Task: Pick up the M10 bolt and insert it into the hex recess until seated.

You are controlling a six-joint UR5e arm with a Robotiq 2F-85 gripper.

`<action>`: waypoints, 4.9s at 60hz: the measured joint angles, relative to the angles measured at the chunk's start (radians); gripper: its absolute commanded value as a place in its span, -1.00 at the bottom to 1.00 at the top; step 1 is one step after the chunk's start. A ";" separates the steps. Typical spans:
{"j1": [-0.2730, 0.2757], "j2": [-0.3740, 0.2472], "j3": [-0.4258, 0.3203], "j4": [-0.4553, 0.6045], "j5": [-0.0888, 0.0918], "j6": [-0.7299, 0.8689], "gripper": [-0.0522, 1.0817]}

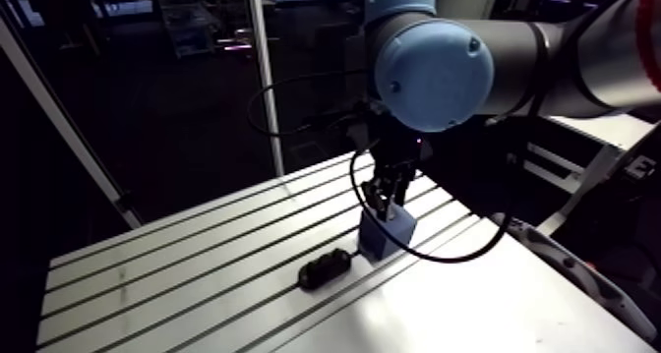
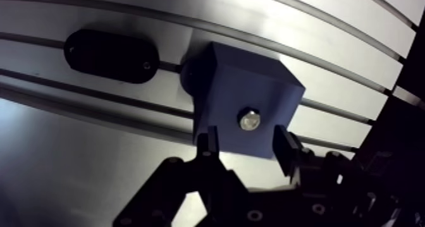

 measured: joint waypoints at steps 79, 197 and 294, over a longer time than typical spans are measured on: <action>-0.003 0.020 0.005 -0.034 -0.003 -0.004 0.16; -0.002 0.026 0.003 -0.034 -0.011 -0.014 0.36; -0.004 0.025 0.004 -0.033 -0.008 -0.072 -0.44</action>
